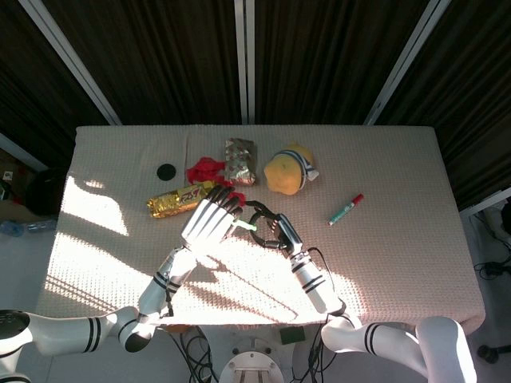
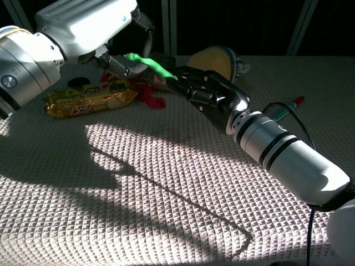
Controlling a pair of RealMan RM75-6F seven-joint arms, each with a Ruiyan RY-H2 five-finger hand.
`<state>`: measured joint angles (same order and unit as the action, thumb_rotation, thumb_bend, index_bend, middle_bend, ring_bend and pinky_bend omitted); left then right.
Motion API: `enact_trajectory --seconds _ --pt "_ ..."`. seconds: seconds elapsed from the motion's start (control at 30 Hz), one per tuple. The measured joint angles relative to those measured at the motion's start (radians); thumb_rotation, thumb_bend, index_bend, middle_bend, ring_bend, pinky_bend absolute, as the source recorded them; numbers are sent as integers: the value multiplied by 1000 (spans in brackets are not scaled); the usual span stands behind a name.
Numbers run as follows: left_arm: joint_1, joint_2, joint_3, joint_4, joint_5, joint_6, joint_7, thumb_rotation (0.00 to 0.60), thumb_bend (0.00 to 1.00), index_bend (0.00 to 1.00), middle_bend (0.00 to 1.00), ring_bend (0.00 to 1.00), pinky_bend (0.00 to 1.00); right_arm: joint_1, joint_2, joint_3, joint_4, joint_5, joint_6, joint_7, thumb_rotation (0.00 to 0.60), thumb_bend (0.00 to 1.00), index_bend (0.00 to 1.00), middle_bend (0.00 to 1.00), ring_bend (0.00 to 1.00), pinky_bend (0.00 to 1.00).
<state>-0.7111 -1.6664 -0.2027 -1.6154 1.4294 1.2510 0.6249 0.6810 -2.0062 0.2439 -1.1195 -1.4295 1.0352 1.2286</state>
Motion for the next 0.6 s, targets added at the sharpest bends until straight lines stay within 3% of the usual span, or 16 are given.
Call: enact_trajectory --seconds 0.6 --pt "8 -1 11 7 14 13 -24 599 360 598 410 236 265 -13 -2 0 -7 5 23 -57 600 424 581 145 0 0"
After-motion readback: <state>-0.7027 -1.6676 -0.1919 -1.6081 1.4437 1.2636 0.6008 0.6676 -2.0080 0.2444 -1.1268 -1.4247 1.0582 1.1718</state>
